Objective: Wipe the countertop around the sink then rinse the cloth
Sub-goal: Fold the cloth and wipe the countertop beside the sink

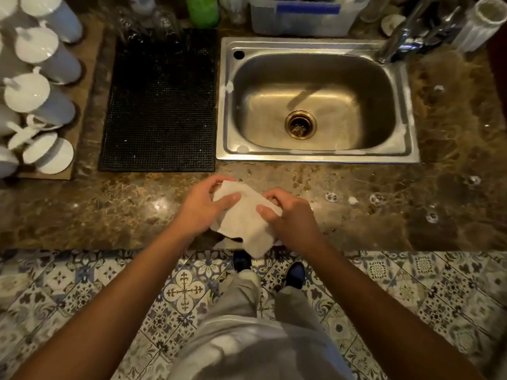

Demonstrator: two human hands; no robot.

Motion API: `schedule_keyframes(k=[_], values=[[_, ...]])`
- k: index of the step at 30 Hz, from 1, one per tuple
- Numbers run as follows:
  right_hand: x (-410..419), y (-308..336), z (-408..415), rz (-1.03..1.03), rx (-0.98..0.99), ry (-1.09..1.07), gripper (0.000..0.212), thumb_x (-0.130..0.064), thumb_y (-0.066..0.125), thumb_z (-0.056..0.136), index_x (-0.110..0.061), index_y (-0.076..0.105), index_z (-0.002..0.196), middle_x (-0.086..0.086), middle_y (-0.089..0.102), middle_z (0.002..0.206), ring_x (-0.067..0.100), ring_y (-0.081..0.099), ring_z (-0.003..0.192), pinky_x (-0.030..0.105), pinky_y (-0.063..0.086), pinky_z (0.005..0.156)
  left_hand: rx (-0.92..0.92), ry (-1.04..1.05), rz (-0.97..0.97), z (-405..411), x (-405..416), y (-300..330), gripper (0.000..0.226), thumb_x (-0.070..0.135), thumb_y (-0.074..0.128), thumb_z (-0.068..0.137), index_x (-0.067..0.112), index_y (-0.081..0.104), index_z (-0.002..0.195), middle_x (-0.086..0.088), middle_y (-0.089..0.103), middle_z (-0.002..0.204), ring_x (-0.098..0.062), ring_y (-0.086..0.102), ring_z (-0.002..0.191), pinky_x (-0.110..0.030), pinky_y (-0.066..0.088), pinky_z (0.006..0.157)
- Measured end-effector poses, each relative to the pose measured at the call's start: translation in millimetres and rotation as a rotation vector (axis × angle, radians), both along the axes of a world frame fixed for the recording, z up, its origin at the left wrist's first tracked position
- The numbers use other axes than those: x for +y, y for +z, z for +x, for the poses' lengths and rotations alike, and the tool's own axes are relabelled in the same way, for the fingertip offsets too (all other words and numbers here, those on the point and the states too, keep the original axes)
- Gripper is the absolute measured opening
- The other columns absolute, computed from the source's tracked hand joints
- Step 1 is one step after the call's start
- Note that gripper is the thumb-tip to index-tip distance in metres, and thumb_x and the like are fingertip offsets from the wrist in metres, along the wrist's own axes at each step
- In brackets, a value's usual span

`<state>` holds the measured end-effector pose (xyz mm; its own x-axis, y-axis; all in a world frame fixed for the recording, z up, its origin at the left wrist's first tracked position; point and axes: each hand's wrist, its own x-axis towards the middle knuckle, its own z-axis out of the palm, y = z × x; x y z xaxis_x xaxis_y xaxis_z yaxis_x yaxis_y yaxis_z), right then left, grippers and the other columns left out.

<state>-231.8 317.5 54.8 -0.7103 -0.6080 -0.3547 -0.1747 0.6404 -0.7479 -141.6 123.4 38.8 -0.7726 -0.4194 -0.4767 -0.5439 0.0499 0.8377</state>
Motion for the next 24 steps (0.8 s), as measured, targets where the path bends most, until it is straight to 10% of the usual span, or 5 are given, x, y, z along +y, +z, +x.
schedule_keyframes(k=[5,10,19,24], values=[[-28.3,-36.6,2.3,0.217,0.208,0.154,0.023,-0.032,0.06,0.098,-0.019,0.056,0.117,0.004,0.067,0.103,0.026,0.066,0.087,0.038,0.054,0.073,-0.057,-0.167,-0.498,-7.0,-10.7,-36.7,0.039,0.029,0.076,0.092,0.023,0.065,0.129,-0.002,0.072,0.119,-0.02,0.064,0.111,-0.038,0.053,0.099],[-12.3,-45.4,-8.1,0.301,0.571,0.276,0.053,-0.032,0.062,0.092,-0.013,0.05,0.139,0.018,0.048,0.149,0.039,0.044,0.14,0.053,0.04,0.113,-0.05,-0.098,-0.924,16.9,-11.7,-54.0,0.06,0.035,0.06,0.1,0.012,0.042,0.153,-0.009,0.042,0.161,-0.03,0.024,0.156,-0.049,0.022,0.126],[-58.7,-98.3,-10.2,0.198,0.657,0.782,0.07,-0.04,0.048,0.101,-0.005,0.031,0.158,0.018,0.024,0.168,0.033,0.021,0.157,0.049,0.016,0.128,-0.267,-0.18,-0.962,46.5,-9.3,-101.0,0.069,0.052,0.027,0.108,0.014,0.019,0.165,-0.008,0.007,0.175,-0.03,-0.002,0.162,-0.059,0.003,0.128],[-19.6,-102.6,-29.2,0.224,0.628,0.637,0.06,-0.038,0.037,0.108,-0.003,0.031,0.157,0.019,0.027,0.166,0.034,0.017,0.157,0.05,0.01,0.129,-0.206,-0.22,-0.972,21.1,3.5,-98.8,0.066,0.052,0.026,0.107,0.018,0.025,0.164,-0.011,0.006,0.175,-0.034,-0.002,0.162,-0.059,0.001,0.128]])
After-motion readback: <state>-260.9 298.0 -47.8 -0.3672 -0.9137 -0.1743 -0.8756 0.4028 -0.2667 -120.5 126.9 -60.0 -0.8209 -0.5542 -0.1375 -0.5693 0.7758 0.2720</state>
